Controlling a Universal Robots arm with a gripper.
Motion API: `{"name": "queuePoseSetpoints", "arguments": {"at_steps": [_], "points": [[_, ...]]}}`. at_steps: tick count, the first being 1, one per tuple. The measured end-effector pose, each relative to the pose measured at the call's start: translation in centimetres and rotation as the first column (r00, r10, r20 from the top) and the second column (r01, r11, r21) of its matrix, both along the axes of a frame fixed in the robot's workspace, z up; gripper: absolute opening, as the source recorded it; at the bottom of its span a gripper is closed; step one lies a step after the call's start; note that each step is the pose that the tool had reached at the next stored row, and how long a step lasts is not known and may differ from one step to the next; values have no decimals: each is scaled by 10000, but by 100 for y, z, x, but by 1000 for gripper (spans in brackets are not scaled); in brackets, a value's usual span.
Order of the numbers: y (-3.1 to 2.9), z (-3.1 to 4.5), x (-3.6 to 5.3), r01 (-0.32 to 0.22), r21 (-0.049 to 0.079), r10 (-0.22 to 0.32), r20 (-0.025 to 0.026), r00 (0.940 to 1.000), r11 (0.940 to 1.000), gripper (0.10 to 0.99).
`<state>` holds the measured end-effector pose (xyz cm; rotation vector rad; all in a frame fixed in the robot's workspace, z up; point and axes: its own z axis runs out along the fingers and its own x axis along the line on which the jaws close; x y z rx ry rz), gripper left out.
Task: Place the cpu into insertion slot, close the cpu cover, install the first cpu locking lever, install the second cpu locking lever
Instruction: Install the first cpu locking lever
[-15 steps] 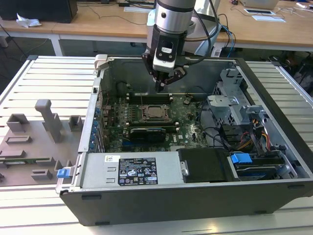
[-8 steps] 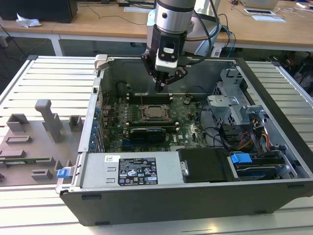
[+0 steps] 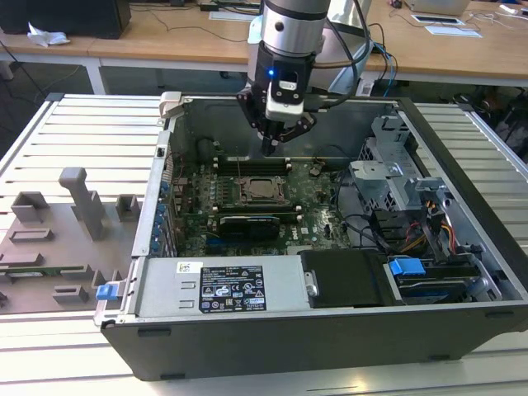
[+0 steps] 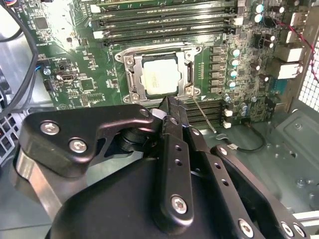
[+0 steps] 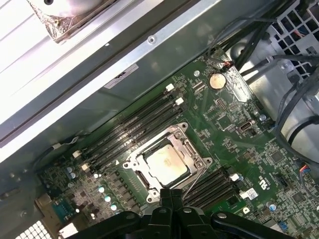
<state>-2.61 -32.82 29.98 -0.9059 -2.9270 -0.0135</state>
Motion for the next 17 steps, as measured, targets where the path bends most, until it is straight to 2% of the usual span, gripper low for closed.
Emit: {"name": "queuePoseSetpoints", "arguments": {"at_steps": [8,12,17], "points": [[0,0,0,-750,0,750,0,9972,9972,106],[0,0,0,-1083,0,1083,0,9941,9941,106],[0,0,0,-1598,0,1598,0,9872,9872,106]]}}
